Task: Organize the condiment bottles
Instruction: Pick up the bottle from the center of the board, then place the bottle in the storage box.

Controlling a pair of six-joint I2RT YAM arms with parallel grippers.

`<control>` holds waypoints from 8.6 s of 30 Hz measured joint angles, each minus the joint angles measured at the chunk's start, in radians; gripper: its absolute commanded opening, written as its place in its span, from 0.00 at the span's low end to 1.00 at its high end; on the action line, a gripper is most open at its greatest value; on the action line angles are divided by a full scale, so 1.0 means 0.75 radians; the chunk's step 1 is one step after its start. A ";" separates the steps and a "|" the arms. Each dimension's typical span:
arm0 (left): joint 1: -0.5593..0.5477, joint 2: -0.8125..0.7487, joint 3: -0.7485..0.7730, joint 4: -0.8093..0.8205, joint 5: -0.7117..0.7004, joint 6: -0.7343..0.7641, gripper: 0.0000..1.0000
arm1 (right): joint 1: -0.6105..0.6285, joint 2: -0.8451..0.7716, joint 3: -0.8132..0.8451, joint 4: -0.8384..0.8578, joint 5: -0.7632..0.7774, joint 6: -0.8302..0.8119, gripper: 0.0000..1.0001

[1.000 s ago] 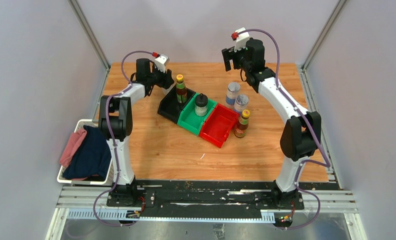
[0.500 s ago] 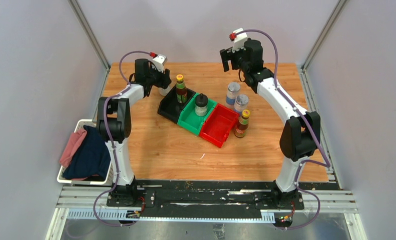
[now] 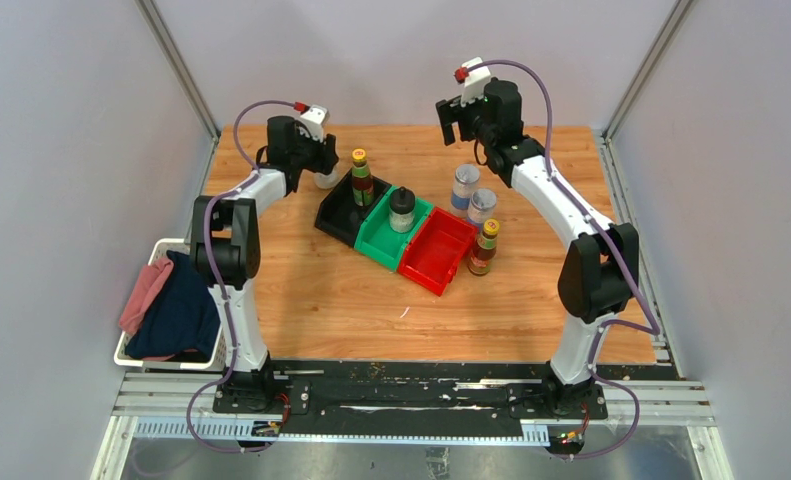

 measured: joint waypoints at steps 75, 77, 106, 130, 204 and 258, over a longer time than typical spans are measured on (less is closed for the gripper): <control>-0.320 -1.045 -0.538 -0.440 -0.644 -0.153 0.00 | 0.119 -0.247 -0.241 0.024 -0.019 0.109 0.89; -0.343 -1.066 -0.553 -0.447 -0.653 -0.164 0.00 | 0.119 -0.248 -0.243 0.024 -0.018 0.108 0.89; -0.705 -1.230 -0.828 -0.369 -0.816 -0.332 0.00 | 0.119 -0.307 -0.350 0.067 -0.006 0.098 0.90; -0.809 -1.009 -0.877 -0.081 -0.774 -0.285 0.00 | 0.092 -0.339 -0.423 0.145 -0.006 0.105 0.90; -0.789 -0.586 -0.878 0.463 -0.735 -0.192 0.00 | 0.016 -0.312 -0.436 0.186 -0.064 0.144 0.89; -0.729 -0.488 -0.877 0.526 -0.668 -0.271 0.70 | 0.015 -0.260 -0.435 0.185 -0.066 0.144 0.89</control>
